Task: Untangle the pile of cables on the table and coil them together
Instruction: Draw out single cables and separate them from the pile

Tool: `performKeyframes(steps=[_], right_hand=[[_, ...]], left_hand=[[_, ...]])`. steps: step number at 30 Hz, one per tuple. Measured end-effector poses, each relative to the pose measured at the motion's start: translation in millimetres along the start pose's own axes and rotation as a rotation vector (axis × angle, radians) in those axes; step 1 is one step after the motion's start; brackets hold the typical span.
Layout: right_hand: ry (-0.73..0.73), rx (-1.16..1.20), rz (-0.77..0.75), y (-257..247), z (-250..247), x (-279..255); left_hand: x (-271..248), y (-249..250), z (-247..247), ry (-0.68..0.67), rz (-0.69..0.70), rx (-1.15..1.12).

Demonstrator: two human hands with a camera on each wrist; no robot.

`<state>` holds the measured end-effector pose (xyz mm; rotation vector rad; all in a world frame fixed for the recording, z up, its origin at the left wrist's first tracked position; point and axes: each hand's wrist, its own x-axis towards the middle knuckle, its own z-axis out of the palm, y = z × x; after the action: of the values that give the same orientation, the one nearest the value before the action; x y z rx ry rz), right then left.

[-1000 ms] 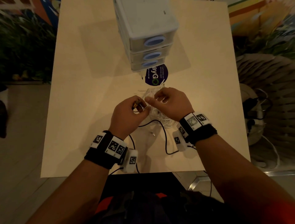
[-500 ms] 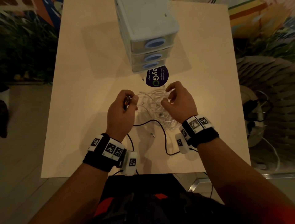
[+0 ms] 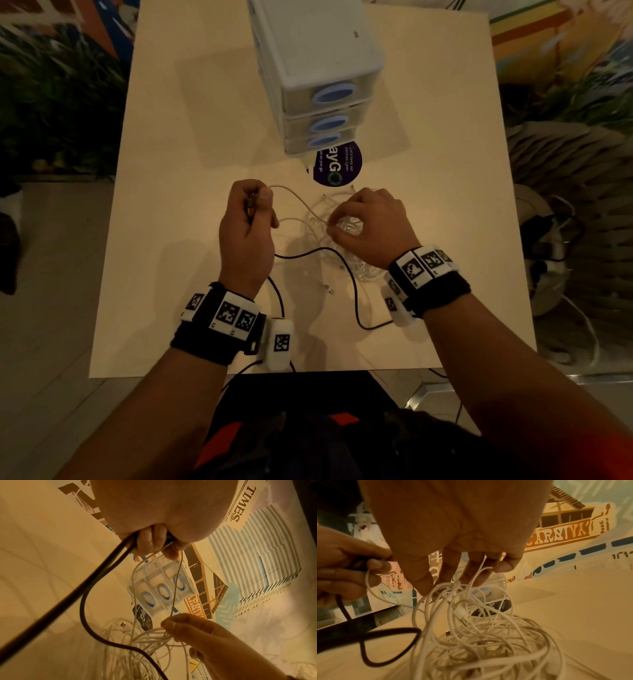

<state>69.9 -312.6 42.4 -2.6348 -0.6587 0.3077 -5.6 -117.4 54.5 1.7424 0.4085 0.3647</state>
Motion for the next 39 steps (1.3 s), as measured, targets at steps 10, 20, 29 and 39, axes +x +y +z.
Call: performKeyframes(steps=[10,20,29,39], right_hand=[[0.373,0.200,-0.083,3.6,-11.0,0.9],[0.150,0.595,0.055,-16.2,-25.4,-2.0],[-0.022,0.847,0.083,-27.2,-13.2,1.9],[-0.261,0.161,-0.019,-29.7,24.1,16.2]], left_hand=[[-1.1,-12.5,-2.4,-0.093,-0.039,0.282],[-3.1,-9.0,-2.6,-0.218,-0.107,0.338],[-2.5,-0.3,-7.6,-0.315,-0.142,0.093],[-6.5,24.1,-29.6,-0.285,-0.137,-0.305]])
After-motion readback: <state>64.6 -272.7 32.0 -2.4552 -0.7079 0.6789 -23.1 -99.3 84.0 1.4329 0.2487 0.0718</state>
